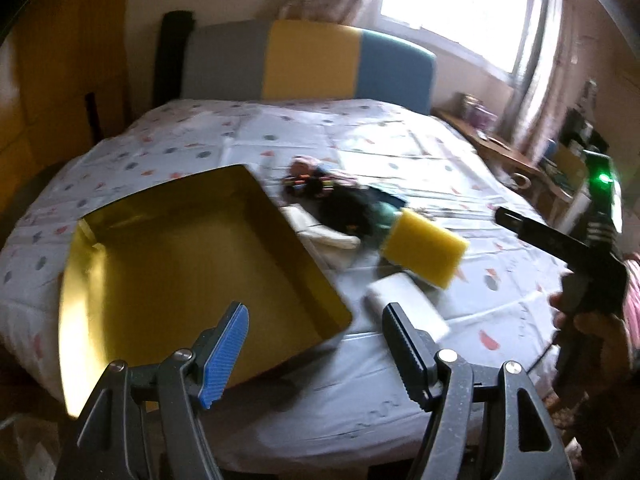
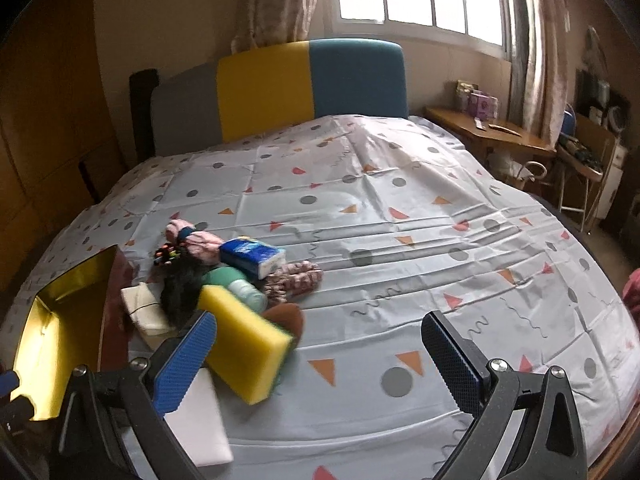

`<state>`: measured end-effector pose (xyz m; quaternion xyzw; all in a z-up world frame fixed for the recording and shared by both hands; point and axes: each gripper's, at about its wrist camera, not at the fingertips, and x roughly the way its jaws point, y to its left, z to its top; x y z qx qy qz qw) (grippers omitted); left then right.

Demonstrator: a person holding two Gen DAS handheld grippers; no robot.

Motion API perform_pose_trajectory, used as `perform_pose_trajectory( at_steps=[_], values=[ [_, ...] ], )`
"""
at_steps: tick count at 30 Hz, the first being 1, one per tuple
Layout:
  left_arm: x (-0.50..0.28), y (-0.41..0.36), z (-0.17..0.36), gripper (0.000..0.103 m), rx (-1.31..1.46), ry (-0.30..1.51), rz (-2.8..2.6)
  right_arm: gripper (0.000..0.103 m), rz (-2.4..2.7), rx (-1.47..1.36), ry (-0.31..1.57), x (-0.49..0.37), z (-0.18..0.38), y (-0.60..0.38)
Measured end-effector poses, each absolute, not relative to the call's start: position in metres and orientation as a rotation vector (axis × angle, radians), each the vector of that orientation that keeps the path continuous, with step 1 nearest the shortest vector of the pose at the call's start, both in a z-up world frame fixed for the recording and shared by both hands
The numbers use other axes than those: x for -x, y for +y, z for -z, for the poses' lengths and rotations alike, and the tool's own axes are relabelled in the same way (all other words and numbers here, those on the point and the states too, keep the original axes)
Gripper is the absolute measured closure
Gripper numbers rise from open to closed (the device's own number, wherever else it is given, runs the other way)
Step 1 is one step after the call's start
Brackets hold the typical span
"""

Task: Organize soft objects
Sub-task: 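Move the left gripper to the white foam block and close on it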

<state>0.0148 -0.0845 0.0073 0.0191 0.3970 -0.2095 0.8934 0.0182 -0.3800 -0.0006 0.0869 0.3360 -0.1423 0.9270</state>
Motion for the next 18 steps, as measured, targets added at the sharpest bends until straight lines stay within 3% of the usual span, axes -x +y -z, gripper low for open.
perform_pose_trajectory(
  at_steps=[11,18],
  values=[
    [-0.014,-0.148,-0.001,0.033,-0.085,0.9,0.654,0.0,0.311,-0.318,0.666,-0.013,0.011,-0.416],
    [-0.033,-0.195,0.035,0.033,-0.082,1.072,0.697,0.0,0.332,-0.404,0.648,-0.008,0.013,-0.432]
  ],
)
